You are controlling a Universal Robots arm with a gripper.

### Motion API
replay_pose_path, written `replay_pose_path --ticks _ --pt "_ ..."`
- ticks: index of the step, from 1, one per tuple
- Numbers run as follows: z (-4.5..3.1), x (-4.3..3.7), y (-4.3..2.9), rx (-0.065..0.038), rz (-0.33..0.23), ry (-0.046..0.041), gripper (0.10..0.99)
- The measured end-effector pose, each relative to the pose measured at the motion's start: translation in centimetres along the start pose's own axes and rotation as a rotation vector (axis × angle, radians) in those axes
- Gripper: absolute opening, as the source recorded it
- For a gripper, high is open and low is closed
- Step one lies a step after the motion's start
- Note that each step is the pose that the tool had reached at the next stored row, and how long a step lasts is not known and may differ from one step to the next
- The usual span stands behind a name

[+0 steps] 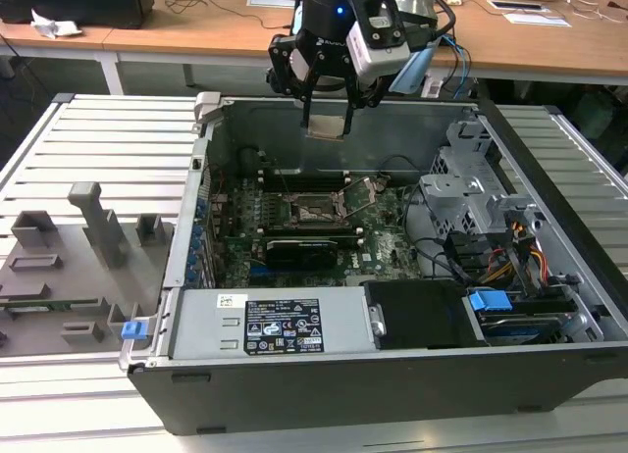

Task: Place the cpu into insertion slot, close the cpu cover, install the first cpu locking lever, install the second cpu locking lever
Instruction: 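Place the cpu into insertion slot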

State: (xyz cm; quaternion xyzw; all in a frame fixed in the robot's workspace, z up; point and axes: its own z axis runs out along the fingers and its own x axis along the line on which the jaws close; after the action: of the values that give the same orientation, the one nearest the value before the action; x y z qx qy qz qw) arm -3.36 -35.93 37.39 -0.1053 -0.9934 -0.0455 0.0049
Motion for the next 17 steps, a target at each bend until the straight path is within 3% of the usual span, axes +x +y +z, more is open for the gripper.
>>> replay_pose_path --ticks 17 --pt "0.0 0.0 0.0 0.0 0.024 -0.0022 0.525"
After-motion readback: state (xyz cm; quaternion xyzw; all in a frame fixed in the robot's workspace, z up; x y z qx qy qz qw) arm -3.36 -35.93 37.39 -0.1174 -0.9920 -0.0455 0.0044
